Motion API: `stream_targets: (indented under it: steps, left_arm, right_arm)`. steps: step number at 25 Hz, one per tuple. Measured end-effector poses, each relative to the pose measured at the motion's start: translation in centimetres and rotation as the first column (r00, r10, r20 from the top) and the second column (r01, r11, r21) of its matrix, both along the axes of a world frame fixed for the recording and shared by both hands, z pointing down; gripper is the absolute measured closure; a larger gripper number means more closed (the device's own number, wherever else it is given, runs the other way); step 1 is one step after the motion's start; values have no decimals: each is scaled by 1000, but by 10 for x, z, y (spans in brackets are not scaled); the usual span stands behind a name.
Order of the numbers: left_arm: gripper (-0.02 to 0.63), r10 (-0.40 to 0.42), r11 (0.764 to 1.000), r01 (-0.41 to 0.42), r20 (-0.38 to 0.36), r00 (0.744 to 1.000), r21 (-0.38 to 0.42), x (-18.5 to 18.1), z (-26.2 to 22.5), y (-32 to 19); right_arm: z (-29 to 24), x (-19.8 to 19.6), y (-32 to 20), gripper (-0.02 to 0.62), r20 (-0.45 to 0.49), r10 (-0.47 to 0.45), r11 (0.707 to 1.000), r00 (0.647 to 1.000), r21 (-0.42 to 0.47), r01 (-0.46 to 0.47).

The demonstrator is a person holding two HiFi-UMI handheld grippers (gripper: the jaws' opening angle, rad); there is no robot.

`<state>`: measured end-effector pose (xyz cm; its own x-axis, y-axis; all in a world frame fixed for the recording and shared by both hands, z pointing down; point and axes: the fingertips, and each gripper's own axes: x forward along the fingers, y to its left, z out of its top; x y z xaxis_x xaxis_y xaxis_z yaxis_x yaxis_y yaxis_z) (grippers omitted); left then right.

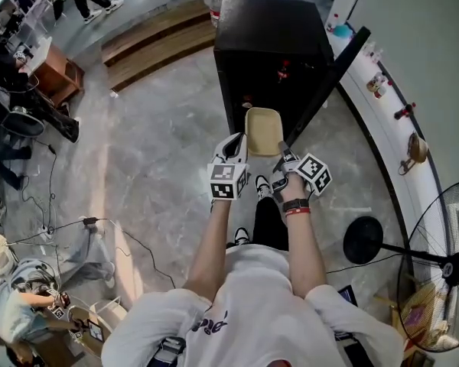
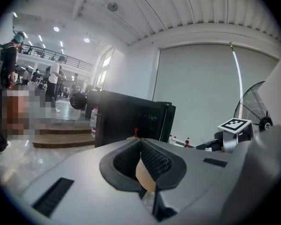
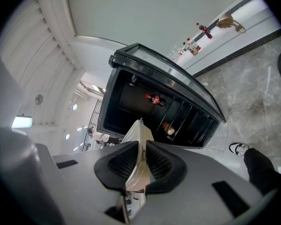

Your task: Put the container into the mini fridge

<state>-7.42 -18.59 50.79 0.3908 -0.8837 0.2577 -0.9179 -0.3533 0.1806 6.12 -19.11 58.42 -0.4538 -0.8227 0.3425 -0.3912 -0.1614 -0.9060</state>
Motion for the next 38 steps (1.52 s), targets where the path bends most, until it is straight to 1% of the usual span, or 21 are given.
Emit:
stream_targets:
  steps: [7, 13, 18, 23, 38]
  left_arm:
    - [583, 12, 999, -12, -5, 1000, -41, 1, 27, -25]
    - [583, 14, 998, -14, -7, 1000, -69, 0, 44, -48]
    - [583, 4, 997, -5, -5, 1000, -76, -6, 52, -70]
    - [583, -15, 995, 13, -16, 1000, -95, -11, 67, -92]
    - [583, -37, 991, 37, 1, 999, -129, -13, 100, -129]
  right_arm:
    - [25, -3, -26, 534, -12, 2, 1000, 1000, -28, -2]
    - [45, -4, -51, 534, -52, -2, 999, 999, -39, 0]
    - [56, -4, -77, 534, -71, 5, 999, 997, -35, -8]
    - [75, -5, -102, 534, -98, -9, 999, 995, -52, 4]
    - [104, -1, -166, 534, -133, -11, 1000, 991, -30, 7]
